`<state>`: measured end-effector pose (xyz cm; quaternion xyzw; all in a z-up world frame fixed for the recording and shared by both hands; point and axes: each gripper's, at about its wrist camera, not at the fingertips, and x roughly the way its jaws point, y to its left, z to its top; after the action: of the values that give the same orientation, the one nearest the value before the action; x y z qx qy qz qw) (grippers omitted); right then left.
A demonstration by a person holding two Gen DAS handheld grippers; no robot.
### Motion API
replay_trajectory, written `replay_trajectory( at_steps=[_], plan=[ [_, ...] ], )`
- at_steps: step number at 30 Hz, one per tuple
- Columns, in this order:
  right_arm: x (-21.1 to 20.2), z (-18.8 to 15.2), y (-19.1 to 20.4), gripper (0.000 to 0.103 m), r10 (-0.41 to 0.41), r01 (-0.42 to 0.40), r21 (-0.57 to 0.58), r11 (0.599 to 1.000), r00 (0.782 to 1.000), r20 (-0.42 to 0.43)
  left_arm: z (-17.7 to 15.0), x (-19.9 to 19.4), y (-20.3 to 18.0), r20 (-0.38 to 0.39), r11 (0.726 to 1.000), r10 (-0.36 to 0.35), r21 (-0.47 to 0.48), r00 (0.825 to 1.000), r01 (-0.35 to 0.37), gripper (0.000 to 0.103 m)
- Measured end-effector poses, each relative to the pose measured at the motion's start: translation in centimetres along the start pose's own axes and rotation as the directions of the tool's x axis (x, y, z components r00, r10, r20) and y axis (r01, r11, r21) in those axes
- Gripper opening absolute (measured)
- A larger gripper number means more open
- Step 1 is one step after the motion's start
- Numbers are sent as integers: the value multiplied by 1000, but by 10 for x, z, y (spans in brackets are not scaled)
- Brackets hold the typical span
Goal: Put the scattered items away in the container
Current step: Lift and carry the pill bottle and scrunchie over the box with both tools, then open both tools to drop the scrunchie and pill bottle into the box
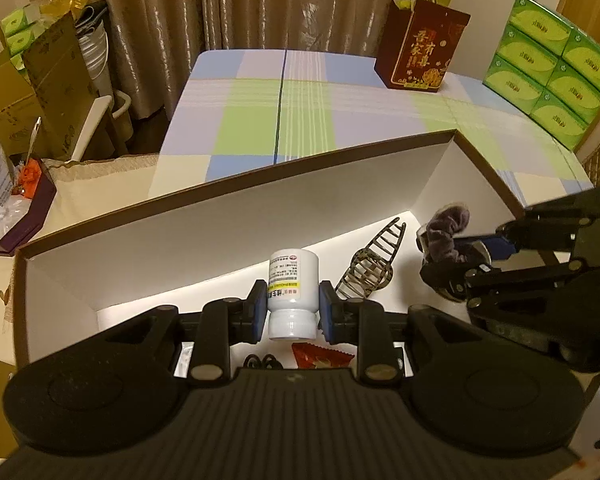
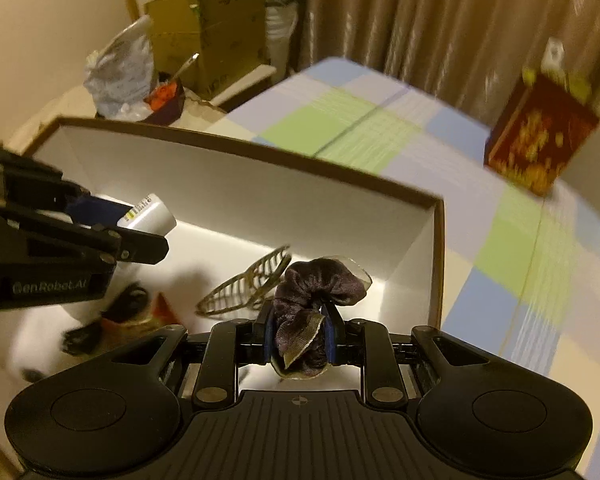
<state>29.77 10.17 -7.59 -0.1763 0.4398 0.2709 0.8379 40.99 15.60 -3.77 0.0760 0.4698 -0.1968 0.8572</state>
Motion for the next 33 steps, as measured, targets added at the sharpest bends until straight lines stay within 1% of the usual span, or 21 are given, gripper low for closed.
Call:
replay_trajectory(
  at_steps=[1, 2, 4, 5, 13, 22, 24, 27, 29, 33],
  plan=[
    [1, -1, 0, 25, -5, 6, -14, 1000, 1000, 3, 0, 2, 0, -3, 1000, 1, 0, 1000, -1, 22],
    [2, -2, 0, 38, -5, 5, -15, 1000, 1000, 6, 0, 3, 0, -5, 1000, 2, 0, 1000, -2, 22],
    [2, -4, -4, 53, 8, -8, -10, 1000, 1000, 19, 1, 7, 2, -12, 1000, 3, -1, 1000, -3, 22],
    [1, -5, -5, 53, 16, -16, -15, 1000, 999, 30, 1, 8, 2, -14, 1000, 3, -2, 1000, -3, 22],
    [-1, -5, -8, 53, 47, -46, -26, 999, 998, 32, 1, 16, 3, -30, 1000, 4, -3, 1000, -4, 22],
    [-2, -5, -7, 53, 48, -48, -29, 998, 998, 31, 2, 28, 3, -51, 1000, 1, -12, 999, -1, 22],
    [-2, -6, -7, 53, 48, -47, -28, 998, 998, 31, 1, 30, 4, -54, 1000, 9, -16, 998, -10, 22],
    [-2, -6, -7, 54, 47, -47, -27, 999, 998, 32, 0, 30, 7, -54, 1000, 15, -19, 998, -16, 25],
    [-2, -6, -6, 54, 47, -46, -25, 999, 998, 31, -1, 30, 8, -58, 1000, 14, -22, 998, -16, 31],
    [-3, -6, -6, 54, 46, -46, -23, 999, 999, 28, -2, 28, 7, -57, 1000, 21, -19, 998, -22, 32]
  ],
)
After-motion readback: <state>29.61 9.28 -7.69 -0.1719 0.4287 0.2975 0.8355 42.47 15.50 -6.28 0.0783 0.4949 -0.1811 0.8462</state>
